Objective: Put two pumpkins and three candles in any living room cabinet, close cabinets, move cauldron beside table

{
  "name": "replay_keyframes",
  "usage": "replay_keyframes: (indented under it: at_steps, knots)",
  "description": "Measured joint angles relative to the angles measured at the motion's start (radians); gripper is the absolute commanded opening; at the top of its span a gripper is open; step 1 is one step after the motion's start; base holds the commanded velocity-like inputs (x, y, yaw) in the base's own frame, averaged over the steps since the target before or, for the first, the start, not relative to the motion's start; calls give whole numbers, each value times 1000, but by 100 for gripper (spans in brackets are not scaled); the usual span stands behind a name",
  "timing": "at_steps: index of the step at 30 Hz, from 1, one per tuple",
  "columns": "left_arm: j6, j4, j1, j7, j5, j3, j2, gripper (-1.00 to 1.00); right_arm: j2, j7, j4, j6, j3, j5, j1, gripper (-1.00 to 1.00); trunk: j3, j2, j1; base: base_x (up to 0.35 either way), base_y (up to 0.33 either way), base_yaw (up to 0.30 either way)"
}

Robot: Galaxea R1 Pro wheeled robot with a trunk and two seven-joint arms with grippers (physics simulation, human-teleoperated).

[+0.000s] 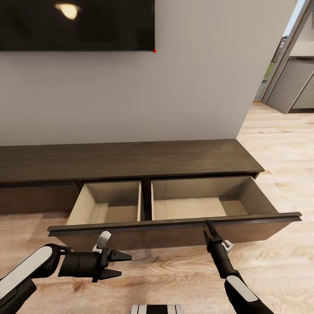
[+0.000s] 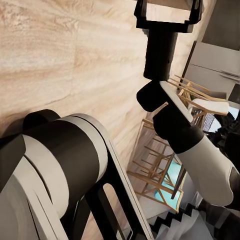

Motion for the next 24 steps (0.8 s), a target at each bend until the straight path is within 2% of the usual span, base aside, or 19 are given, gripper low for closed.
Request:
replay_keyframes:
  at_steps: [8, 24]
  knots:
    - [0, 0, 0, 0, 0, 1, 0, 100, 0, -1, 0, 3, 1, 1, 0, 100, 0, 0, 0, -38, 0, 0]
    - [0, 1, 0, 0, -1, 1, 0, 100, 0, -3, 0, 41, 3, 0, 0, 100, 0, 0, 0, -203, 0, 0]
